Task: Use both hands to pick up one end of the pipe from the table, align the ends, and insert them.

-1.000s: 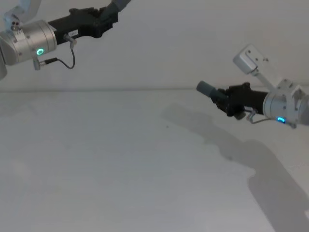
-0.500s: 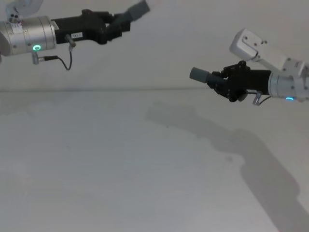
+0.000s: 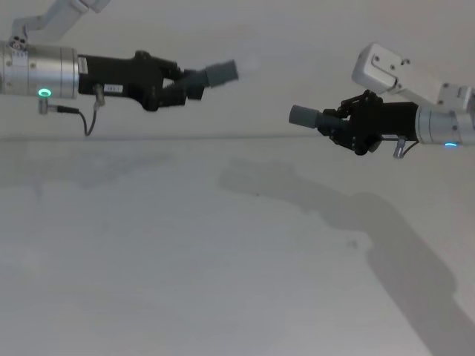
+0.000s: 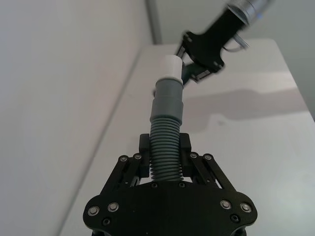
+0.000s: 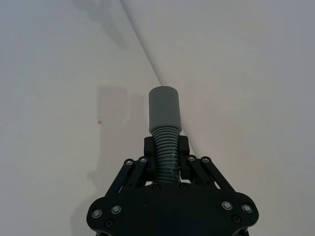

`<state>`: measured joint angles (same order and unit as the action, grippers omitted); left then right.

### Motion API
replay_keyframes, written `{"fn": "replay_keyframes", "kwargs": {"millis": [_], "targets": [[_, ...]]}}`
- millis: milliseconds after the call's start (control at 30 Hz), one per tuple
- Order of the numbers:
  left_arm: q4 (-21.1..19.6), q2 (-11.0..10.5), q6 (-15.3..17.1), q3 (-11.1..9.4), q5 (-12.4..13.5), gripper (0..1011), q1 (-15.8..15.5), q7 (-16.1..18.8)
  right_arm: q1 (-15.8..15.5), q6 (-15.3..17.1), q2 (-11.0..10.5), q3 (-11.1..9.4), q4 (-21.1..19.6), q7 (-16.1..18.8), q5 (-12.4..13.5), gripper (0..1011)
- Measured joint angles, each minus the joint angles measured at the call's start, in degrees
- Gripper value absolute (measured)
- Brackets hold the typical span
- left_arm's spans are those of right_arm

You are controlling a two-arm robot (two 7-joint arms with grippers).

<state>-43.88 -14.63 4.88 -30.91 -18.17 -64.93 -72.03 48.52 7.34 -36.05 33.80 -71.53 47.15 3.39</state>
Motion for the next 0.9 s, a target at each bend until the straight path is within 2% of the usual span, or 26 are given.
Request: {"fn": "replay_keyframes", "kwargs": {"millis": [367, 900], "targets": [[-2.20, -2.18, -0.04, -3.03, 1.17, 313, 0.96, -3.92, 0.75, -1.14, -1.03, 0.88, -0.02, 1.75, 0.36, 244], [-2.69, -3.42, -2.37, -4.53, 1.67, 313, 0.89, -5.12, 1.97, -0.22, -4.00, 1.99, -0.74, 7.73, 2.59, 244]]}}
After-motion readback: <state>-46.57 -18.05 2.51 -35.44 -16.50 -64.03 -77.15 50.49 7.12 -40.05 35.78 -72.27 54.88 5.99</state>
